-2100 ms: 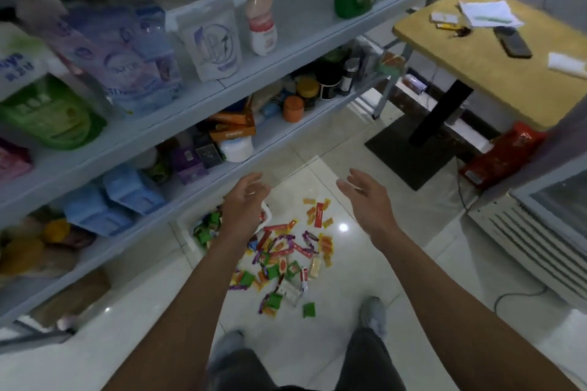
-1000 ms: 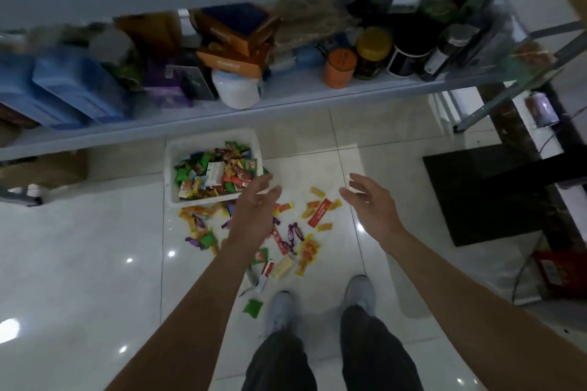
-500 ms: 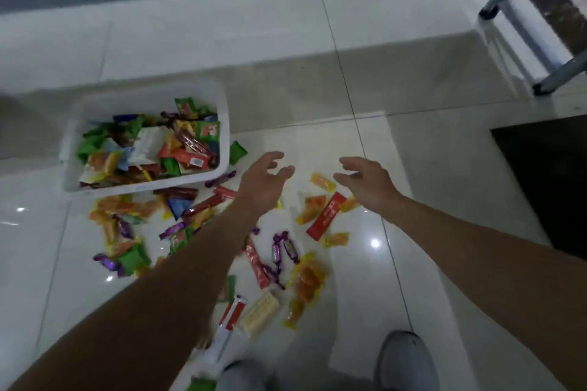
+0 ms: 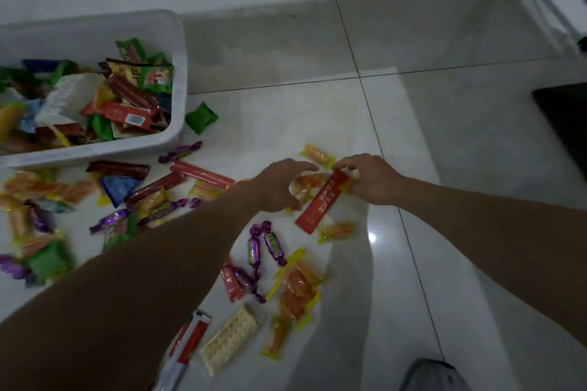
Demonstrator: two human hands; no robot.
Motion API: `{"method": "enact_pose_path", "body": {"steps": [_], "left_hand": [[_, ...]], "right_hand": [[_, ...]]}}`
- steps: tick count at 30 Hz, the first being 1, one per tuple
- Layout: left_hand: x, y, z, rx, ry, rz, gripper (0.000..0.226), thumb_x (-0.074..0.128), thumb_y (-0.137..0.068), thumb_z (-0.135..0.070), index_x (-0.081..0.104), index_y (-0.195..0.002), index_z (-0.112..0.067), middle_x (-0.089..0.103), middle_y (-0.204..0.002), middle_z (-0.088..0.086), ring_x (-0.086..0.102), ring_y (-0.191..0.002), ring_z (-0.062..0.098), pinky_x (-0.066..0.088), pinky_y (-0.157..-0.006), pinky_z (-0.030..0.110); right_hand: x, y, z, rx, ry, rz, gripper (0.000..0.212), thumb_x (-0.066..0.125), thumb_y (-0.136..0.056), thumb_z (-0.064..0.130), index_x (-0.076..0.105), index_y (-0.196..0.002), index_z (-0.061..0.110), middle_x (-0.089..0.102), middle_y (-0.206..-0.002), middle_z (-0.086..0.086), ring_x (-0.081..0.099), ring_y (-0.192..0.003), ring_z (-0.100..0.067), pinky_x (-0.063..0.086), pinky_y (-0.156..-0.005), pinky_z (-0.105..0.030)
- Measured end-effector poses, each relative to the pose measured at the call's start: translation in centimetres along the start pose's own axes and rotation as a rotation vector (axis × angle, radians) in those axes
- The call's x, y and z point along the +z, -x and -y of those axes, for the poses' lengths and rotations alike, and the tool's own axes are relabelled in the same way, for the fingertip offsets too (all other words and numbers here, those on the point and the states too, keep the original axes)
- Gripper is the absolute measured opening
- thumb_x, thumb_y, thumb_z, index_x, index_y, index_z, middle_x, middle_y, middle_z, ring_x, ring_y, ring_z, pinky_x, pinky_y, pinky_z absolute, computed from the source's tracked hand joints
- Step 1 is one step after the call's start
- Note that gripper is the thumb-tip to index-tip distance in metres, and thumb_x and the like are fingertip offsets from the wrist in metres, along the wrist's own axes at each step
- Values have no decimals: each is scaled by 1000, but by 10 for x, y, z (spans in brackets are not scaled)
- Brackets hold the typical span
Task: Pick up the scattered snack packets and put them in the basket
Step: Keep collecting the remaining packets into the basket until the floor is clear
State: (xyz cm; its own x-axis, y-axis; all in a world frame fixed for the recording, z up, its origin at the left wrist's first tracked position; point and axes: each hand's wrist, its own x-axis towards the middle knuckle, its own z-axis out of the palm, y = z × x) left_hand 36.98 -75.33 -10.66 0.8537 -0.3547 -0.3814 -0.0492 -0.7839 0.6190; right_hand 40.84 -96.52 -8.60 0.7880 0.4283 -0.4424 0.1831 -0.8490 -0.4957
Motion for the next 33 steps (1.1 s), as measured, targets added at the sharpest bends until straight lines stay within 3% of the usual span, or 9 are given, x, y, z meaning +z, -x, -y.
{"method": "enact_pose_path", "body": {"steps": [2,4,9,11,16,21,25,29,33], "left_hand": [[9,-7,5,67,-60,0,82,83,-64,-3,49,-138,-13,54,-128,15,50,-117,31,37,-96,29],[15,-12,10,101,-77,-7,81,81,-63,-2,50,-137,-15,56,-119,18,51,-111,33,39,-95,37],[17,-16,13,52,-79,127,80,76,-77,-12,37,-144,-34,37,-106,7,43,-103,24,38,-97,34],[16,-17,15,1,-97,147,75,76,-79,-20,38,-143,-31,38,-110,8,43,-109,27,38,-98,35],[14,-7,17,-88,-143,39,56,76,-78,-35,50,-125,-20,44,-110,8,43,-105,26,37,-87,31],[13,1,13,-106,-77,-74,41,78,-76,-25,56,-108,-15,47,-106,7,47,-94,22,40,-79,30],[11,10,11,-127,-3,-130,47,79,-74,-21,52,-113,-19,57,-109,4,54,-92,21,44,-76,29],[16,17,11,-177,127,-214,49,76,-75,-5,54,-117,-18,62,-117,5,58,-87,16,43,-68,21],[16,21,13,-216,182,-251,42,77,-74,-3,60,-111,-15,63,-111,4,55,-86,13,34,-54,3]], "right_hand": [[5,-1,-5,-34,30,3,40,64,-89,12,60,-128,13,57,-133,-9,52,-123,-25,39,-101,-28],[9,-4,-10,-59,47,11,41,63,-89,11,59,-130,14,58,-132,-8,53,-122,-25,40,-103,-32],[16,-8,-16,-174,151,70,46,62,-85,4,59,-129,18,60,-126,-8,56,-115,-26,45,-97,-39],[17,-8,-16,-202,214,124,51,62,-84,2,58,-130,21,53,-126,-6,50,-115,-23,43,-98,-37],[20,-6,-16,-192,309,160,49,65,-85,12,54,-129,29,45,-110,-2,46,-106,-21,45,-87,-37],[19,-3,-11,-203,388,130,47,68,-83,13,51,-126,23,44,-123,-1,47,-111,-21,49,-86,-41],[19,0,-7,-137,432,99,49,68,-84,19,49,-129,19,57,-117,-4,55,-107,-24,49,-84,-38],[21,2,-9,-95,399,76,34,67,-83,10,61,-117,14,63,-111,-8,60,-100,-24,50,-85,-40],[19,5,-10,-87,376,24,22,58,-86,5,66,-105,12,65,-101,-10,61,-89,-25,51,-77,-36]]}}
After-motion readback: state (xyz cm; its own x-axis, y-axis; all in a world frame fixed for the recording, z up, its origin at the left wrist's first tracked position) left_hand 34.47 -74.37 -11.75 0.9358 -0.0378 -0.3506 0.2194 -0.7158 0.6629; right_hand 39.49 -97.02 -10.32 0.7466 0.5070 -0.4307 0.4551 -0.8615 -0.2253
